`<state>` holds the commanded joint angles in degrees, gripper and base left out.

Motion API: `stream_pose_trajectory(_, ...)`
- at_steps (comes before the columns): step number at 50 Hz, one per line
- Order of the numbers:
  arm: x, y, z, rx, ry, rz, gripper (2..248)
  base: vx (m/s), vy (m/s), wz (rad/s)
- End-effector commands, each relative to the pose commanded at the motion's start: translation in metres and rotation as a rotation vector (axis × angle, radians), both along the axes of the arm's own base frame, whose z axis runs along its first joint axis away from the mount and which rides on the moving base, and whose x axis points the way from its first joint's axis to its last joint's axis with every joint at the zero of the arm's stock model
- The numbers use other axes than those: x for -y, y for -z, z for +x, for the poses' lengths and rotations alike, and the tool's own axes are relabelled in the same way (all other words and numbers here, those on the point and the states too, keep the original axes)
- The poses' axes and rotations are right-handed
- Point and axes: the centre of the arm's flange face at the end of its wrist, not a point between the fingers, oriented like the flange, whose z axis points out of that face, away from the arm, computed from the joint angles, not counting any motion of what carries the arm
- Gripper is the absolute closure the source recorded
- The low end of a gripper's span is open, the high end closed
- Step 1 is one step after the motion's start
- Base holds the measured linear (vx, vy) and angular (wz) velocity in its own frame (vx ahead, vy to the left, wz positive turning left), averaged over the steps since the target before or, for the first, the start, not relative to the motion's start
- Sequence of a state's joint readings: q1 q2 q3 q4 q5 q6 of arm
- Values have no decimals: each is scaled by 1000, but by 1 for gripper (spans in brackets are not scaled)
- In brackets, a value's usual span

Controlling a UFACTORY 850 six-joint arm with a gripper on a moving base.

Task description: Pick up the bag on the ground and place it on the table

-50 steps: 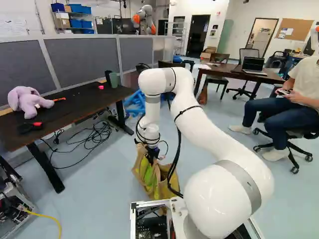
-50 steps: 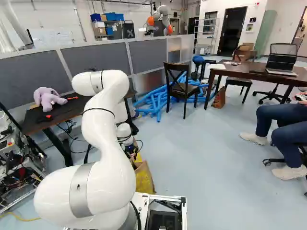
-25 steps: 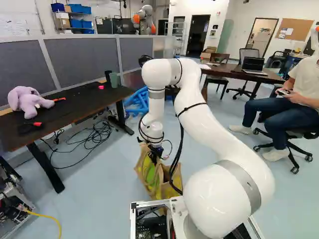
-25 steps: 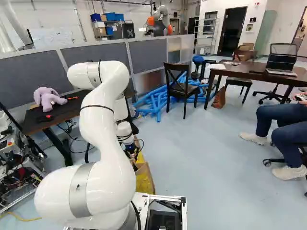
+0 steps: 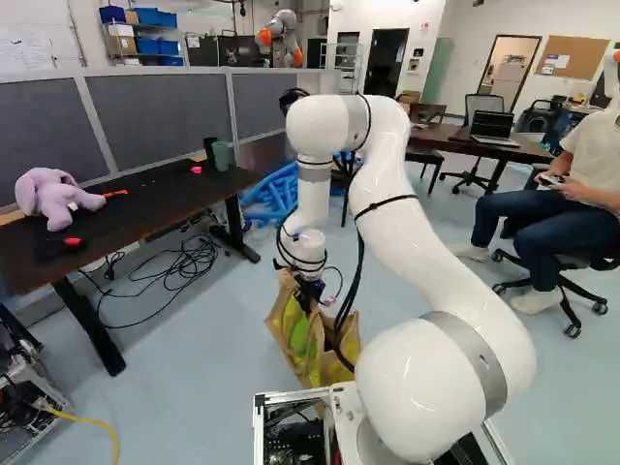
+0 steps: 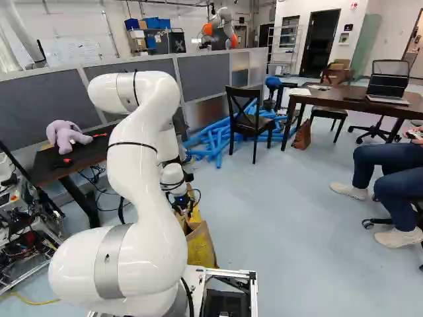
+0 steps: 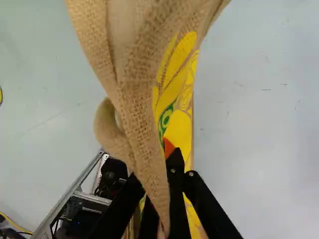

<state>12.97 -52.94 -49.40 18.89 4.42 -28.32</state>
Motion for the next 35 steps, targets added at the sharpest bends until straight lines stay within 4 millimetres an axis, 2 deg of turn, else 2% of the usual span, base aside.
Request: stream_pose_trajectory(35,4,-53,-11,39,5,14,229,0,0,0)
